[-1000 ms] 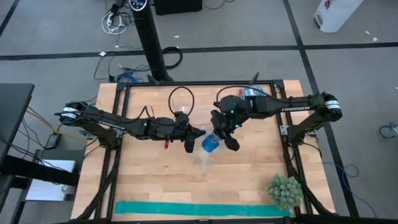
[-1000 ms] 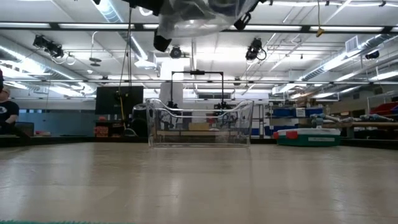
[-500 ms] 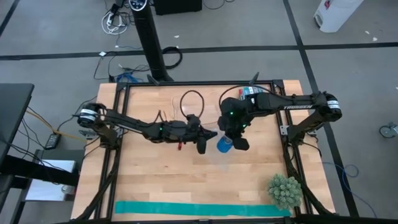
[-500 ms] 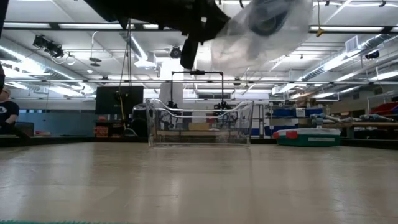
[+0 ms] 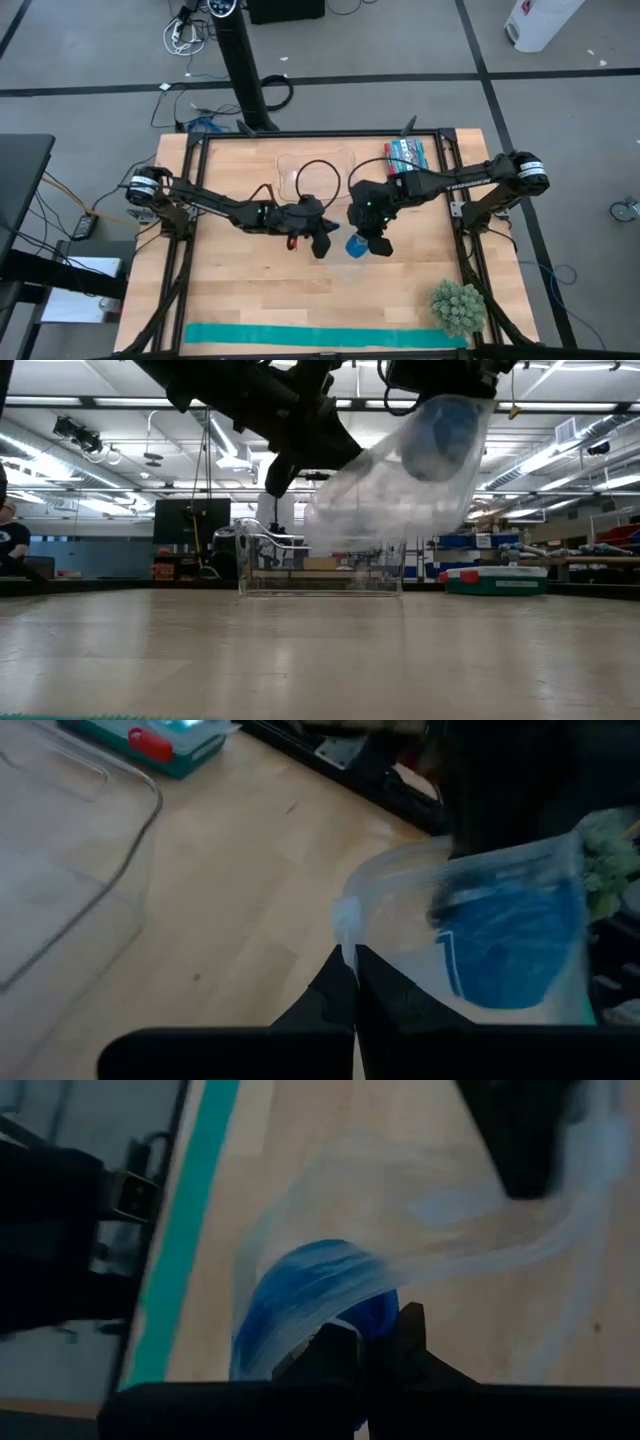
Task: Roll bandage
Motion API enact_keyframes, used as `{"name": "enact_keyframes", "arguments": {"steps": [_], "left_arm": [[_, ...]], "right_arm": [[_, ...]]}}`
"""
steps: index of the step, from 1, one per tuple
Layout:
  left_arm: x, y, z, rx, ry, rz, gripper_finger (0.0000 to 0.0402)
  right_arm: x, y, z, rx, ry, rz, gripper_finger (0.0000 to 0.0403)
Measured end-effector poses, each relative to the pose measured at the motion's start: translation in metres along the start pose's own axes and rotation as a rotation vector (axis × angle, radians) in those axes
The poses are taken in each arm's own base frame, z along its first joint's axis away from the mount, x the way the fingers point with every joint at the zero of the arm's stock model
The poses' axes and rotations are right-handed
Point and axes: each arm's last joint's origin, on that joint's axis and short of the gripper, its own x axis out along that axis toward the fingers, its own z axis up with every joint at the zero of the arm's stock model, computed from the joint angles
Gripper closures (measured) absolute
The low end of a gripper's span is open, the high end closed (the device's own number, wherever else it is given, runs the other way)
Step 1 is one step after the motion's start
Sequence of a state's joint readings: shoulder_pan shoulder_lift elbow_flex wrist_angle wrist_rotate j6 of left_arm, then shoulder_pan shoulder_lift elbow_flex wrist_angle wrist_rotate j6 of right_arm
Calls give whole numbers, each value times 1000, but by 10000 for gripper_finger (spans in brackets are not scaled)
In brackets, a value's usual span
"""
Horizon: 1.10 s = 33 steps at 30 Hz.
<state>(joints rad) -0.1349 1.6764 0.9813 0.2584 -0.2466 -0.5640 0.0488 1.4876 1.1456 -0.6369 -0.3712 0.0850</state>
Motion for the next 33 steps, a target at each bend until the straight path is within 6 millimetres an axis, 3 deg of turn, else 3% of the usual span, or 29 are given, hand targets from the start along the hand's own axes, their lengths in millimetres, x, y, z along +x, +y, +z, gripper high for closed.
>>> {"name": "enact_keyframes", "arguments": {"steps": [4,13,19,25,33], "left_arm": [[0,1,0,41,2,8,400],[0,-4,12,45,-64,-10,400],[26,-16,34,137,-87,-53,400],[48,-15,27,107,-47,-51,400],[51,-17,20,100,-57,-7,400]], "right_arm": [[9,1,-6,-53,0,-41,398],[2,6,-4,-63,42,-44,386],[-10,11,-2,-79,111,-46,393],[-21,14,-13,9,214,-43,389],[-26,22,-12,-4,185,-44,380]]}}
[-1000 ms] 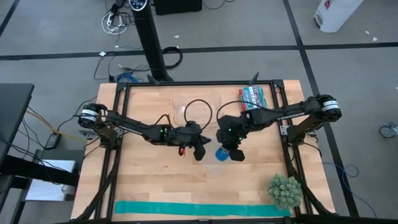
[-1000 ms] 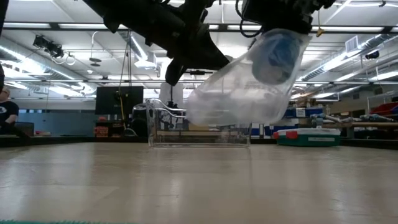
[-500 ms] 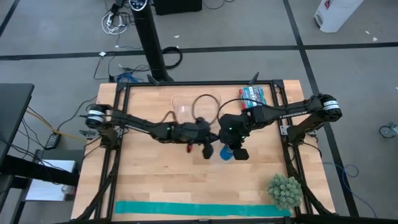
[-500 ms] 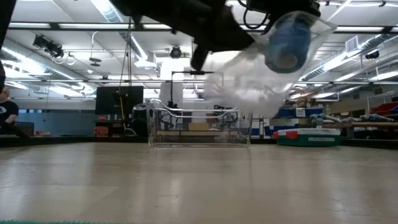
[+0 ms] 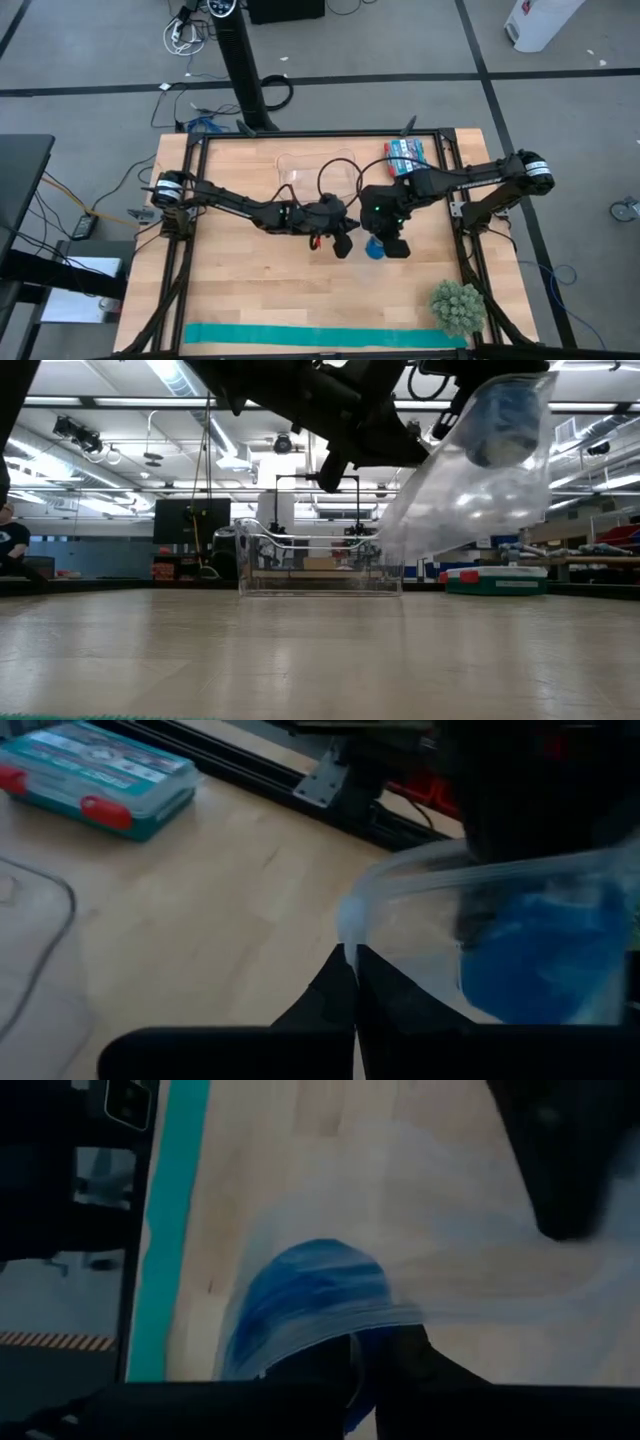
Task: Roll bandage
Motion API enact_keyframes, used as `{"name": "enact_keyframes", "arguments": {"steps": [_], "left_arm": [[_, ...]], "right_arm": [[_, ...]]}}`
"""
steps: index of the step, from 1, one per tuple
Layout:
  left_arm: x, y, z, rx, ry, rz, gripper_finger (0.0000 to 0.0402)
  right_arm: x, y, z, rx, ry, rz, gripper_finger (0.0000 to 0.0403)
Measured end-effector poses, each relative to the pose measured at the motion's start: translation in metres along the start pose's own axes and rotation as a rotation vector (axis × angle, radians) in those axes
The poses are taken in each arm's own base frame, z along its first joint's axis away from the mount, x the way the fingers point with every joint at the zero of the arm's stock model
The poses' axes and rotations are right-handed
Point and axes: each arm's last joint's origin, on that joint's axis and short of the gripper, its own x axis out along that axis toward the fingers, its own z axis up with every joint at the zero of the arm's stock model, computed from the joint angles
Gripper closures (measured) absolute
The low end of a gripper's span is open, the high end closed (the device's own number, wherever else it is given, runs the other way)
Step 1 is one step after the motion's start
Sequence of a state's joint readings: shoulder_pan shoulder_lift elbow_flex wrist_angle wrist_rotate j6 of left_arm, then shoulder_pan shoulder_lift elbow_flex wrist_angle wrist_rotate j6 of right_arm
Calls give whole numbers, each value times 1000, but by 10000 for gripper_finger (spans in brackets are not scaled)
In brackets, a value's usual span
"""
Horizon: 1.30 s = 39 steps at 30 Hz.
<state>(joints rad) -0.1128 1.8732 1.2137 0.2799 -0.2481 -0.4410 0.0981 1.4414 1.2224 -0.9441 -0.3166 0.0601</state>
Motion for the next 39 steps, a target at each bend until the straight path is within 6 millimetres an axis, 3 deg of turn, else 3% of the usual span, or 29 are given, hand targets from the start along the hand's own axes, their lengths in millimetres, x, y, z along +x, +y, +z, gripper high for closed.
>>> {"name": "enact_keyframes", "arguments": {"steps": [7,13,20,28,39], "left_arm": [[0,0,2,11,-19,-11,400],[0,1,3,12,-17,-17,400],[1,6,8,21,-28,-28,400],[2,7,8,1,-12,-57,400],[-6,8,17,-10,-2,-82,400]], "right_arm": [[2,7,8,-46,-84,-2,305],[-2,4,-2,79,32,-58,259],[-14,5,-3,76,-22,-103,267],[-49,7,-25,123,-58,-108,282],[-24,-4,-51,276,-91,-99,286]]}}
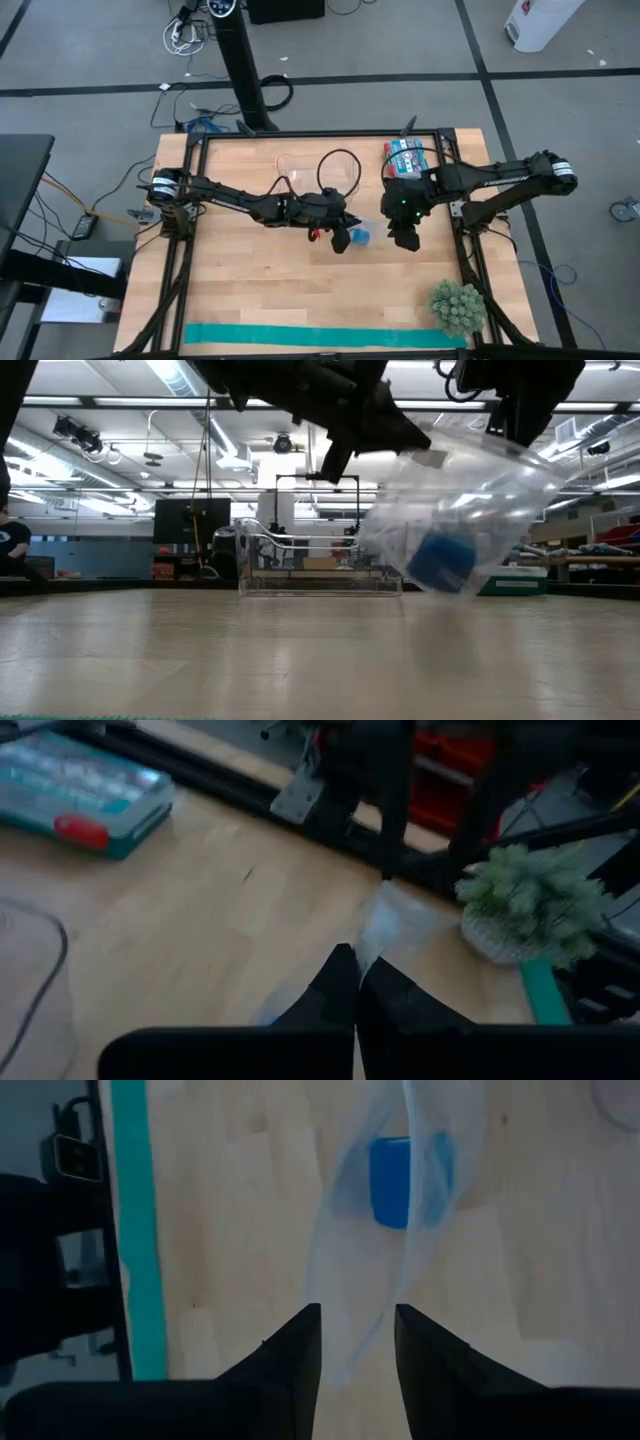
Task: Roll bandage
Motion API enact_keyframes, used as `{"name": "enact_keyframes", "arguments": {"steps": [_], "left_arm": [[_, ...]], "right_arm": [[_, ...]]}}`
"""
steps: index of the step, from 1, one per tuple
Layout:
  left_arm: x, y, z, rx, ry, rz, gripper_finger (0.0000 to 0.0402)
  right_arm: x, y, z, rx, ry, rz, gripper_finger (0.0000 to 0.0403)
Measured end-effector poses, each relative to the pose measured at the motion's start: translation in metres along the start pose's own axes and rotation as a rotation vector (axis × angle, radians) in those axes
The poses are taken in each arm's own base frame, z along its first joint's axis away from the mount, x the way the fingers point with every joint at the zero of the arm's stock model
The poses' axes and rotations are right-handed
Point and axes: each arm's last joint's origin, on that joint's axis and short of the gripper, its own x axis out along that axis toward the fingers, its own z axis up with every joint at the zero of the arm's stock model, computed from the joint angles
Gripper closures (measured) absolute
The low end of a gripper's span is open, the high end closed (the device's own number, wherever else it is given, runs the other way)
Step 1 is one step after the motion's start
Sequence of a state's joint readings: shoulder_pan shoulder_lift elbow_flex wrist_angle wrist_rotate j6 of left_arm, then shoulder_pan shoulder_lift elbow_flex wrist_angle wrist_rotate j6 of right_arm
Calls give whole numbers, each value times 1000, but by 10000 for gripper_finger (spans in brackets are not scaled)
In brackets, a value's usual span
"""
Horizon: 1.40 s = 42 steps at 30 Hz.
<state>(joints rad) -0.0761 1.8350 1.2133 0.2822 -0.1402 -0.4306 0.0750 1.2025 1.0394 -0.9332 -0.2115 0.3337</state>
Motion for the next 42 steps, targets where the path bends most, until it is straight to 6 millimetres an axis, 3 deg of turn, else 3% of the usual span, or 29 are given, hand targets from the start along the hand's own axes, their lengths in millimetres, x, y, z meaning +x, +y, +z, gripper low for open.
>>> {"name": "enact_keyframes", "arguments": {"steps": [8,13,21,29,42], "left_arm": [[-31,-6,24,4,13,6,400],[-41,-5,34,-18,-3,0,400],[-53,-6,44,-32,-12,-4,400],[-55,-6,46,-88,4,21,400],[-60,-10,60,-124,55,79,400]], "right_arm": [[-21,4,8,-19,-109,31,288],[-30,5,17,-38,-163,33,289],[-63,11,43,-68,-407,-38,299],[-42,12,67,-135,-373,-90,305],[-40,19,83,-209,-406,-134,305]]}}
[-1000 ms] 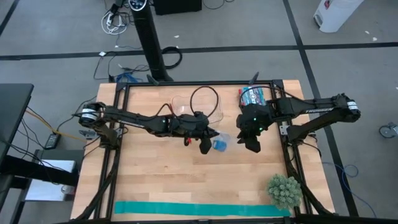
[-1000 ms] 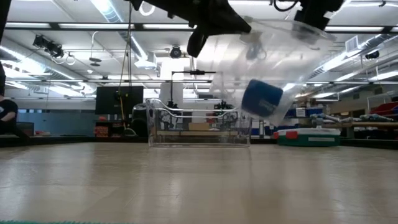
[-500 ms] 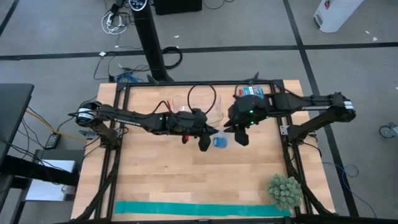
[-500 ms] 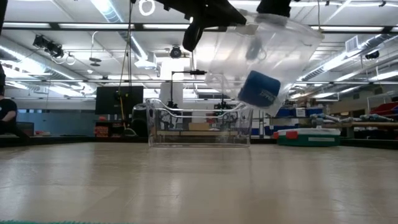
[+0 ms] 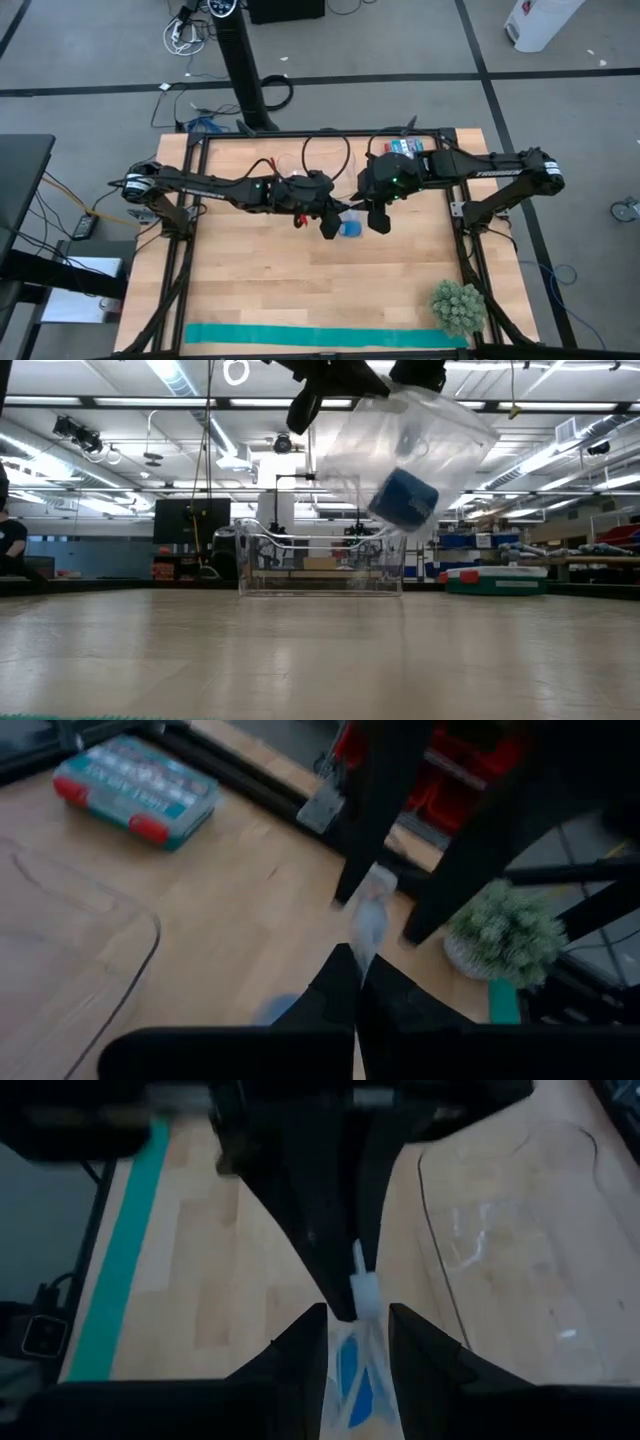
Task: Roll bandage
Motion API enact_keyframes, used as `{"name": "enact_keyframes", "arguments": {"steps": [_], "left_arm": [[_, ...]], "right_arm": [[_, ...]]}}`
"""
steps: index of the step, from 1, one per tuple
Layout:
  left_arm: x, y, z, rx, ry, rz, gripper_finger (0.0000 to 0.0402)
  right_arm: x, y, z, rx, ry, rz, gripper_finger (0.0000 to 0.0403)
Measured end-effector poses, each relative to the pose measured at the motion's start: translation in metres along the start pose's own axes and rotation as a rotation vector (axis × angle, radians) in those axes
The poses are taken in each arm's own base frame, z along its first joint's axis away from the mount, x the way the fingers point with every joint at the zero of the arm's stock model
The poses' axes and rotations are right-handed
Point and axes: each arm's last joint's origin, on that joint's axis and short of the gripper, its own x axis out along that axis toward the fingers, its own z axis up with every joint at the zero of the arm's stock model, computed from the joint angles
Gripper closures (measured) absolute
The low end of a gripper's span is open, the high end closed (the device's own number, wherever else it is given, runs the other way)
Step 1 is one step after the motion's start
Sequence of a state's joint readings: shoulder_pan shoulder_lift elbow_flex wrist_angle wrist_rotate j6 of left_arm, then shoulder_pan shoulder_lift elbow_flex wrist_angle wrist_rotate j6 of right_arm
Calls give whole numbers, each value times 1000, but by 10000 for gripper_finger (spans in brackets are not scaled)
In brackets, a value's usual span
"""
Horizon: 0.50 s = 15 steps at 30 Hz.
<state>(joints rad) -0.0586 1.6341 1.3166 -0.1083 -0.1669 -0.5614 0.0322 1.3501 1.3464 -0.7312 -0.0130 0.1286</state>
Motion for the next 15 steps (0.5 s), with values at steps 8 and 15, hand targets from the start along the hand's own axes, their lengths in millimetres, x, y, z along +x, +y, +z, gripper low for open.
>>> {"name": "enact_keyframes", "arguments": {"steps": [8,15], "left_arm": [[-1,-1,2,-47,-7,-4,400],[0,0,1,-45,0,3,400]], "right_arm": [[4,0,1,-24,-3,-3,312],[14,0,2,-32,0,2,348]]}}
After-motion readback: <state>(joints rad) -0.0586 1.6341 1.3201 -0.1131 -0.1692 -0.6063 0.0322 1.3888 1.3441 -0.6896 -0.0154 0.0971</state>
